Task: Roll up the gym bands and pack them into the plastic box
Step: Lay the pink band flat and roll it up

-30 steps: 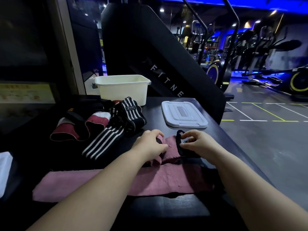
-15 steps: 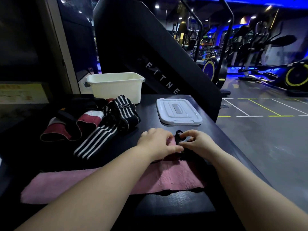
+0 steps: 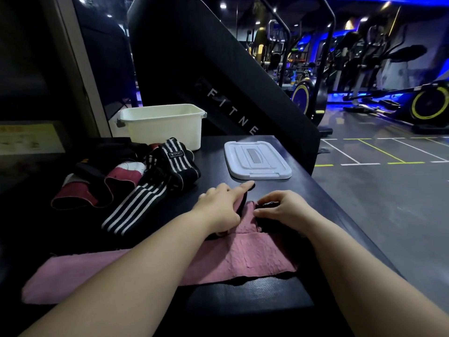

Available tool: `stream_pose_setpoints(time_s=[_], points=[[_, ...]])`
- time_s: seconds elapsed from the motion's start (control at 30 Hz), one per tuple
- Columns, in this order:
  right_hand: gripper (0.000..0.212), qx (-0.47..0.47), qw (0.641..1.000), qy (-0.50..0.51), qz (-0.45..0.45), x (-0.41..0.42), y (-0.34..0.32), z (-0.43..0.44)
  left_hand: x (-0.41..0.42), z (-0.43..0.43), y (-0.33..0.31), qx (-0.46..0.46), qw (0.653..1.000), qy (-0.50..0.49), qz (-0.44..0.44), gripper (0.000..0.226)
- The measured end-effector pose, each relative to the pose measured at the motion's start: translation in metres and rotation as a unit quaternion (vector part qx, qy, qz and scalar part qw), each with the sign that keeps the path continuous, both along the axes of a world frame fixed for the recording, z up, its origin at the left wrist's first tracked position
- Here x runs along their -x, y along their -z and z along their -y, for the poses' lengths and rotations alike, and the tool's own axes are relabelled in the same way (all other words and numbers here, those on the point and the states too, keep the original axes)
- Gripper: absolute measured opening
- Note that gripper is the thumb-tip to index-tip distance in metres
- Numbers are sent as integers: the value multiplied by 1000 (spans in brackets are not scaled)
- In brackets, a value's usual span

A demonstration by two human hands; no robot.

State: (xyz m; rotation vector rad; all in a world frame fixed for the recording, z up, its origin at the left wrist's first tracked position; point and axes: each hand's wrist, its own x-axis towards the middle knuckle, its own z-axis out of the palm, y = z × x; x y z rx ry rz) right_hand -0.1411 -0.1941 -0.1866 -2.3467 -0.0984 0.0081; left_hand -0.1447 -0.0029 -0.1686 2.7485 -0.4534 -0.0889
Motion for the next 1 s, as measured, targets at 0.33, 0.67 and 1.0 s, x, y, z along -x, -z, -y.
stream_pose_setpoints(time_s=[0.33, 0.67, 1.0], points=[[17, 77, 994, 72, 33, 3, -8, 18, 3, 0, 1, 79, 997, 7, -19, 85], [23, 139, 984, 97, 65, -2, 4, 19, -1, -12, 10, 92, 996, 1, -3, 83], [26, 282, 936, -1, 209, -2, 4, 3, -6, -27, 23, 32, 999, 2, 43, 50]])
